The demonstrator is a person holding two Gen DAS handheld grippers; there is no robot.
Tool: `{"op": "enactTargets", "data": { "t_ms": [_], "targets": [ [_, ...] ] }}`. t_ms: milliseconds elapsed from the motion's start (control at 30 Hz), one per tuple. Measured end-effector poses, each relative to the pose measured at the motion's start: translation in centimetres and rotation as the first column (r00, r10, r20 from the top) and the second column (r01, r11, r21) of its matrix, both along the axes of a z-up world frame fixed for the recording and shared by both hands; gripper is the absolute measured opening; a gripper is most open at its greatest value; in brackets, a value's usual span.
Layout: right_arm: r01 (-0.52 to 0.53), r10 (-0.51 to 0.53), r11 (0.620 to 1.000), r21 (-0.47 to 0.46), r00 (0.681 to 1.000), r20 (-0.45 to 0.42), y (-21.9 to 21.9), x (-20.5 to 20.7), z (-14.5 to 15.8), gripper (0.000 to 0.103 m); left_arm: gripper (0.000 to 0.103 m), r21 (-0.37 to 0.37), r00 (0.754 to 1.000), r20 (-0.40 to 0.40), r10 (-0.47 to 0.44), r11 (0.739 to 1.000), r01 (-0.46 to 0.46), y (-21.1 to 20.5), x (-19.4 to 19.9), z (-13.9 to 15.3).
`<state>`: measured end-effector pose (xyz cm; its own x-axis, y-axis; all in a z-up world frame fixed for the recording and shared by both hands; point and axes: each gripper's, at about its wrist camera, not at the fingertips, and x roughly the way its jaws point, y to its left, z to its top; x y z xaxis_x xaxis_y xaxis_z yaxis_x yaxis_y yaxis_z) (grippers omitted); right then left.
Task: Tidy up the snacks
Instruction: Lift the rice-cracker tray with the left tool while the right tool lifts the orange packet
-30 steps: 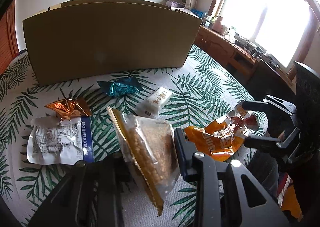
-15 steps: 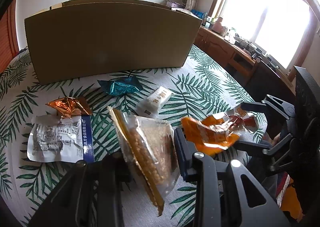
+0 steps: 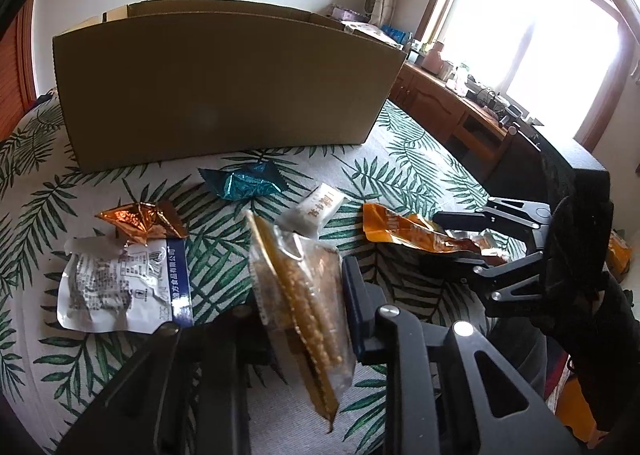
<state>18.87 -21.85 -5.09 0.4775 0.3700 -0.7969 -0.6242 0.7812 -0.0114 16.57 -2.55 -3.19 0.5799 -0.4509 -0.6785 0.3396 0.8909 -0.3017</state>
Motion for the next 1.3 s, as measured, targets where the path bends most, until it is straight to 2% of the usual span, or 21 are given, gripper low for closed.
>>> {"op": "enactTargets", "data": {
  "t_ms": [67,100,300,800,933,1300],
  "targets": [
    [0.000,0.000,1.000,-0.019,1.000,0.014,0.3,0.0,0.1,0.051,0.022,-0.004,1.000,0.003,-0.002,1.000,0.002,0.0,-0.1,0.1],
    [0.001,-0.001,1.000,-0.025,1.000,0.021,0.4,-0.1,0.1,0.036,0.022,-0.006,1.000,0.005,-0.002,1.000,0.002,0.0,-0.1,0.2],
    [0.030,-0.028,0.998,-0.047,0.998,0.057,0.4,-0.3,0.3,0.035,0.019,-0.016,1.000,0.015,-0.002,1.000,0.002,0.0,-0.2,0.5],
    [0.080,-0.088,0.995,0.051,0.981,0.170,-0.1,-0.9,4.1,0.035,0.017,-0.013,0.996,0.091,0.015,1.000,-0.014,0.6,0.1,3.0],
    [0.072,-0.083,0.995,0.063,0.977,0.197,0.1,-0.8,5.1,0.035,0.017,0.000,0.992,0.126,0.022,1.000,-0.022,0.8,0.7,4.3],
    [0.037,-0.065,0.994,0.102,0.955,0.288,1.7,1.5,10.3,0.035,0.017,0.055,0.967,0.249,0.046,0.997,-0.061,1.6,3.9,8.8]
  ]
}}
